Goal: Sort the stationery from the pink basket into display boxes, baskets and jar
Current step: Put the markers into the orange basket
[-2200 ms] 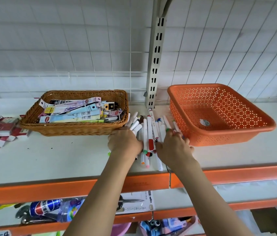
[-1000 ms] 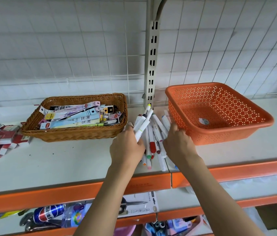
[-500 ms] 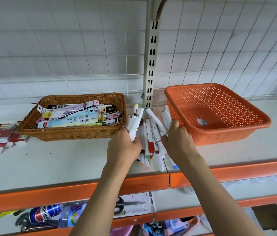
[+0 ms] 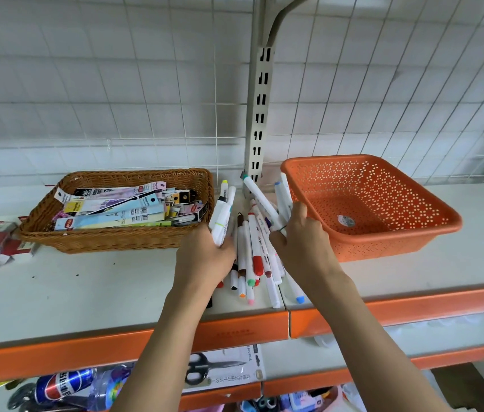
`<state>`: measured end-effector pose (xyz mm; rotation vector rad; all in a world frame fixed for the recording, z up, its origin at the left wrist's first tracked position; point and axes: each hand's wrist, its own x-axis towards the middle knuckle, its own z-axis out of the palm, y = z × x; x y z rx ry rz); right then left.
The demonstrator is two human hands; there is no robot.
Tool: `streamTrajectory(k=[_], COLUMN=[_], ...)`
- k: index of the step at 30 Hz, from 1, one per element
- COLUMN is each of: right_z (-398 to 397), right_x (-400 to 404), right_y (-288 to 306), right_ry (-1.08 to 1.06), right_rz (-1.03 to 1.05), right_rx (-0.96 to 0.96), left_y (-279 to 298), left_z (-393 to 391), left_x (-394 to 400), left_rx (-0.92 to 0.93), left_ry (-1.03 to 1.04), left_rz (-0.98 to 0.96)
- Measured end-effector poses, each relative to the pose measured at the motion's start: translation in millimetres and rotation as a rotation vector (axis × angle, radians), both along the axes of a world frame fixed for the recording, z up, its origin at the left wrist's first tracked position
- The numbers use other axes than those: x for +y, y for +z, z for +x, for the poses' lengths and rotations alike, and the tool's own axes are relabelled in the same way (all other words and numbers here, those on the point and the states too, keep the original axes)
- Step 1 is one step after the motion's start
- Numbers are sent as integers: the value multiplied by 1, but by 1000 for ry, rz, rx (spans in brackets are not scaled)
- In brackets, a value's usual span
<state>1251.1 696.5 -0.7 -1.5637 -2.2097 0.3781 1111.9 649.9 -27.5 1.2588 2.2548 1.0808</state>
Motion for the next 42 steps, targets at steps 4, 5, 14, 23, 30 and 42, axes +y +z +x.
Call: streamTrajectory(k=[4,5,14,23,30,42], right_z=[5,8,44,54,66,137], right_x=[6,10,81,129,133,95], right_y=[17,22,35,11,6,-3], right_ry=[32,25,-163,-108,48,-126], right_rz=[85,102,140,-193,-477,260], right_rx=[129,164,200,-301,-382,22], left_y=[2,4,18,14,17,88], left_z=[0,0,14,13,21,96], left_x=[4,5,20,23,31,131], left_rx=[30,43,55,6,-71,-128], left_ry=[-14,-16,-41,-43,-71,-392], left_rz=[18,20,59,60,9,-29])
